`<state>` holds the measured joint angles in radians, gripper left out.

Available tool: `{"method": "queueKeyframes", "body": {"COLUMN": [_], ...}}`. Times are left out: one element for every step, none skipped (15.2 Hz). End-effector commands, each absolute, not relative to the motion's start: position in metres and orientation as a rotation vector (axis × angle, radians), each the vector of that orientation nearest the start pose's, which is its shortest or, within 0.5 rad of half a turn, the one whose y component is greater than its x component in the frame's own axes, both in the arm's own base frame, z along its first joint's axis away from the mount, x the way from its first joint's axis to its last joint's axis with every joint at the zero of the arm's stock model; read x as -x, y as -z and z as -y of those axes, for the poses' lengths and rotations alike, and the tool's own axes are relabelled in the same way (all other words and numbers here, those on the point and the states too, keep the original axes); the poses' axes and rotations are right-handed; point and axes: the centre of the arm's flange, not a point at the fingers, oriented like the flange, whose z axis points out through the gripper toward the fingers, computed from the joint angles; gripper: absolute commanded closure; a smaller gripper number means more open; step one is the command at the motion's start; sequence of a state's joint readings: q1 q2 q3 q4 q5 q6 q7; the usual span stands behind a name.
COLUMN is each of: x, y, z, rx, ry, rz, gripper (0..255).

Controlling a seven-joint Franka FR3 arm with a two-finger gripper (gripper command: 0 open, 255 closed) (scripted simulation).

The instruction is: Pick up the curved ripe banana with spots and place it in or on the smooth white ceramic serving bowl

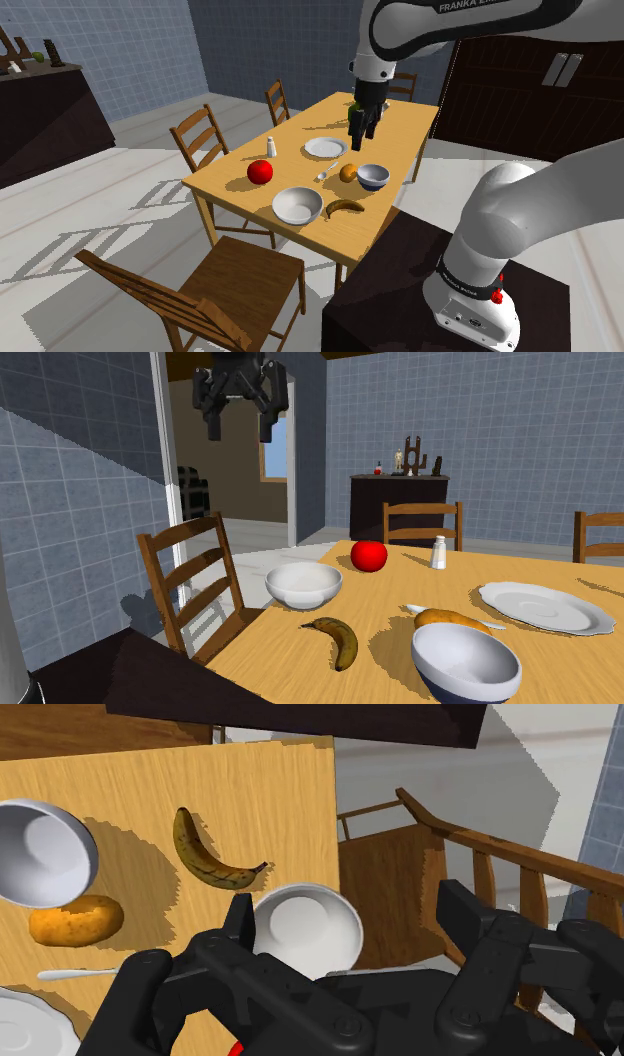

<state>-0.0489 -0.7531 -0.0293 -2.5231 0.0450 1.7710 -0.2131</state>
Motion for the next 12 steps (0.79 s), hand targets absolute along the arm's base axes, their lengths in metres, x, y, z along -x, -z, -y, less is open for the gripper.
{"method": "queueKeyframes", "body": {"x": [-0.333, -0.336, -0.339, -0.343, -0.346, -0.349, -0.352, -0.355, -0.358, -0.361, -0.365, -0.368], "y": [-0.491, -0.48, -0.468, -0.456, -0.445, -0.433, -0.421, -0.409, -0.398, -0.386, -0.374, -0.363], "z": [0.036, 0.041, 0.046, 0.051, 0.056, 0.061, 0.066, 0.071, 0.076, 0.081, 0.087, 0.092], "rx": [3.073, 3.073, 3.074, 3.075, 3.075, 3.076, 3.076, 3.077, 3.078, 3.078, 3.079, 3.079], "ry": [0.016, 0.015, 0.014, 0.013, 0.013, 0.012, 0.011, 0.011, 0.01, 0.009, 0.008, 0.008], "rz": [0.211, 0.214, 0.216, 0.218, 0.22, 0.222, 0.225, 0.227, 0.229, 0.231, 0.233, 0.235], "gripper": [0, 0, 0, 0, 0, 0, 0, 0, 0, 0, 0, 0]}}
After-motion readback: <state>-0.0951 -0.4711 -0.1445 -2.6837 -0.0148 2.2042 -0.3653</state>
